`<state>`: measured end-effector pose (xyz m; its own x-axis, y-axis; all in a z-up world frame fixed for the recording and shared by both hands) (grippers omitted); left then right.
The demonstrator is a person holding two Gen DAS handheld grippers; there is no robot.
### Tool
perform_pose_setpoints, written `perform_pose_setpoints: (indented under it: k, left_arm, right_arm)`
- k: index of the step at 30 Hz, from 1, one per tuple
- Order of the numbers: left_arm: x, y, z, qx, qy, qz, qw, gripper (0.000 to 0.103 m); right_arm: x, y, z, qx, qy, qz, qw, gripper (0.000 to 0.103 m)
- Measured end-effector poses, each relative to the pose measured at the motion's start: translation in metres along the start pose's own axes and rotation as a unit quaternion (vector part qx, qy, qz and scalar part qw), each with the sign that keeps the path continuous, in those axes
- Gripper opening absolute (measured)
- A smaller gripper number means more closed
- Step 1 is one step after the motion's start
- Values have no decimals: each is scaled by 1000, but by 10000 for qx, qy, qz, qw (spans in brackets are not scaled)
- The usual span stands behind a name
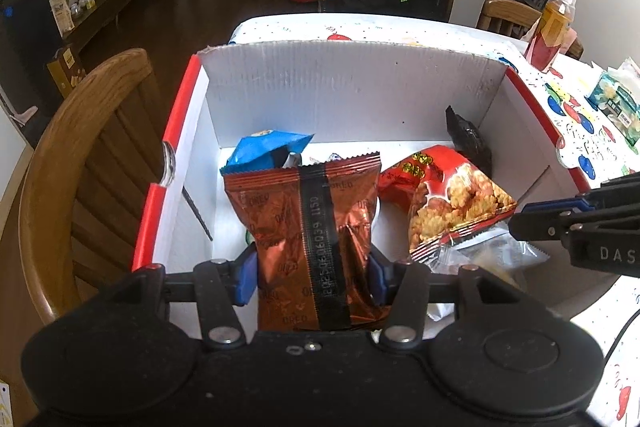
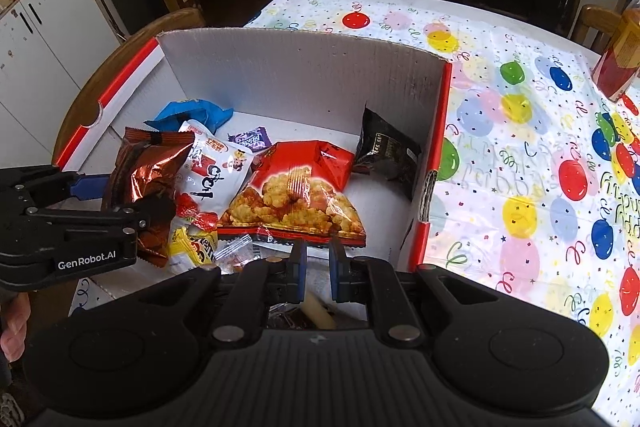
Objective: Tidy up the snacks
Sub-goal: 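Open both tools to drop the foil bag and candy stick into the box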
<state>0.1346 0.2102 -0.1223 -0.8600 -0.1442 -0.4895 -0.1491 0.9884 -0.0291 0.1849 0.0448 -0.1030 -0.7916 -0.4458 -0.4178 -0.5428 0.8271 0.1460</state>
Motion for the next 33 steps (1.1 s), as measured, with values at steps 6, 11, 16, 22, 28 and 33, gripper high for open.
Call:
perform_pose_setpoints:
  k: [6,11,16,22,28,33]
  left_arm:
    - [5,-2,-6,63,-43,-33,10000,64]
    - [6,-4,-18,125,-193,-114,9997,77]
    - [5,-8,-34,196,-373,-145,9990,84]
    - [3,-16,-56,300,-633,-140,9974,91]
    - [2,-23,-76,387,-814,-153,9958,94]
    - [3,-30,-94,423,-988,-160,9941,98]
  right_arm:
    - [4,-4,-9,-214,-129,-15,9997,12]
    - [9,-8,-23,-484,-347,52,9982,12]
    - [15,-11,-40,-561,-648,52,9963,31]
    - [21,-11,-59,-645,-996,-14,9929,46]
    - [30,-11,-83,-613,-1378,-111,9885,65]
    - [40,-15,-102,-524,-1714,-109,9838,76]
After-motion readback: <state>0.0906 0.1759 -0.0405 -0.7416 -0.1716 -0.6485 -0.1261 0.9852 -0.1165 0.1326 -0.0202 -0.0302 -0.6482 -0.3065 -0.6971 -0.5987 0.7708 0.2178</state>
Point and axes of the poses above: each gripper's, at about its wrist camera, not at the fingertips, and z roughly the way its jaws point, y to its left, x to its underside, the point moved 1 cm from there along z, roughly the way its jaws point, and after that the axes turned 5 degrees about y, right-handed, at the moved point
